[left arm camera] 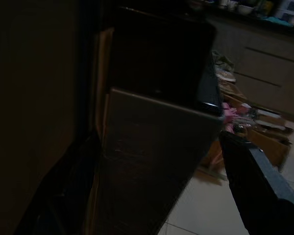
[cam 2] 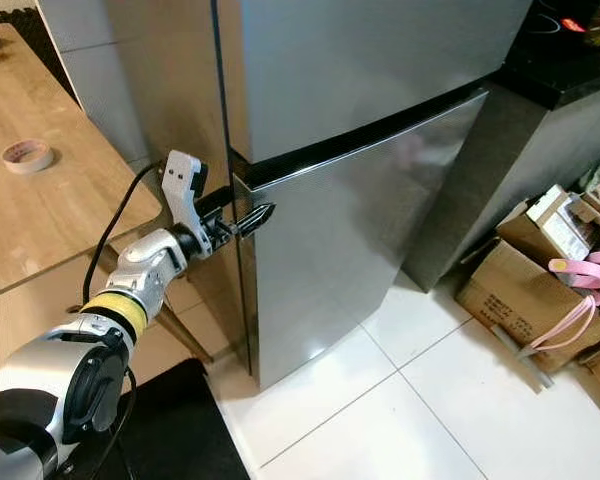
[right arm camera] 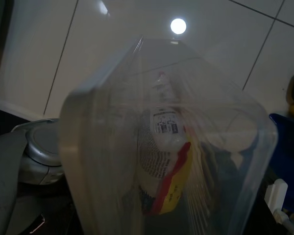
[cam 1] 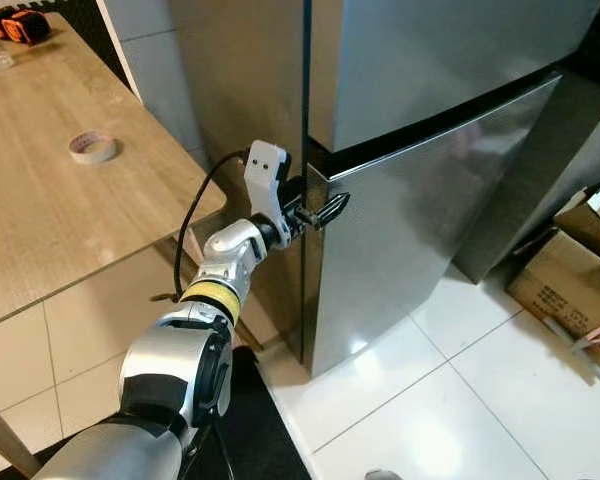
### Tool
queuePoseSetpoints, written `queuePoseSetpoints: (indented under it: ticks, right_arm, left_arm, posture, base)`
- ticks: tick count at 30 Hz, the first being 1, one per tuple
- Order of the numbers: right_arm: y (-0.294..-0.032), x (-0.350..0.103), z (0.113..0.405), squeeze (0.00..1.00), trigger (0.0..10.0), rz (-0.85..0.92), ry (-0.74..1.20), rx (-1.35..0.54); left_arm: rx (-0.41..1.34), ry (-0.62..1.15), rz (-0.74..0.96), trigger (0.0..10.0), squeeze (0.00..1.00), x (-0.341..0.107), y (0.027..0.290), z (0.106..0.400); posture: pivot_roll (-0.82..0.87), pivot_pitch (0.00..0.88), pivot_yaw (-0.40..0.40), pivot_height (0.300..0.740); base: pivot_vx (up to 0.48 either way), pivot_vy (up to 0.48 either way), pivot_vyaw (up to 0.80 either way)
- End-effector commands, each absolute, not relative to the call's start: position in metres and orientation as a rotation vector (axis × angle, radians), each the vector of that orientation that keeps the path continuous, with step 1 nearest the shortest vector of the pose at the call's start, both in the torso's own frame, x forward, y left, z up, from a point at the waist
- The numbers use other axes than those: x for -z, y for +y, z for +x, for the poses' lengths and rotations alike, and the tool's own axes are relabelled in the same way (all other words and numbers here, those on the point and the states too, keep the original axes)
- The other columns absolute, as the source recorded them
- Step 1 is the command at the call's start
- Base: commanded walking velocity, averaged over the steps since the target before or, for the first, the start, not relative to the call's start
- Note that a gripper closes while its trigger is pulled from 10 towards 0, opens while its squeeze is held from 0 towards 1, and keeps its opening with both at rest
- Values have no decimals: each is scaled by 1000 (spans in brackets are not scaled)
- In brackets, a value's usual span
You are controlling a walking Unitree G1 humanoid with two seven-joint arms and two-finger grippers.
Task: Restocking fridge
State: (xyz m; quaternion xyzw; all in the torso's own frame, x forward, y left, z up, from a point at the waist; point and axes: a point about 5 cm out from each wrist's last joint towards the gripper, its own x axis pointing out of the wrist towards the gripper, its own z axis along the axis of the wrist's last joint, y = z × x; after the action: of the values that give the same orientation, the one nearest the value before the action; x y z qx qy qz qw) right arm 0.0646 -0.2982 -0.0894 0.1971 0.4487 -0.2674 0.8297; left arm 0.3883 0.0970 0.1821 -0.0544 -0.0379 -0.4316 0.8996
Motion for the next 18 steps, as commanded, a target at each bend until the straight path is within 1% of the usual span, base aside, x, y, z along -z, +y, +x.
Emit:
queuePoseSetpoints:
  ticks: [1,4,5,7,8,13,16,18]
  right_arm:
    - [-306,86,64,0,10000,409,924,594]
    - [-305,85,69,0,10000,415,912,595]
    - [-305,85,69,0,10000,415,912,595]
    - [-303,85,73,0,10000,421,904,593]
    - [-303,86,74,0,10000,423,902,592]
    - [-302,85,76,0,10000,428,897,592]
    - [-302,85,78,0,10000,432,893,597]
    - [-302,85,78,0,10000,433,893,599]
  left_arm:
    - [1072,-106,-79,10000,0,-194,75,384]
    - [1323,-84,-55,10000,0,-186,57,369]
    - [1323,-84,-55,10000,0,-186,57,369]
    - [1428,-66,-46,10000,0,-179,49,360]
    - [1454,-62,-47,10000,0,-177,47,358]
    - [1521,-55,-57,10000,0,-171,40,351]
    - [1600,-67,-115,10000,0,-170,30,344]
    - [1684,-80,-152,10000,0,-167,20,334]
  posture:
    - [-171,122,-27,740]
    - [-166,113,-22,740]
    - [-166,113,-22,740]
    - [-163,107,-20,740]
    - [-163,107,-20,740]
    - [-161,99,-18,740]
    - [-156,86,-12,740]
    - [-152,80,-11,740]
  base:
    - [0,0,0]
    - [0,0,0]
    - [0,0,0]
    - [0,0,0]
    - [0,0,0]
    - [0,0,0]
    - [0,0,0]
    - [0,0,0]
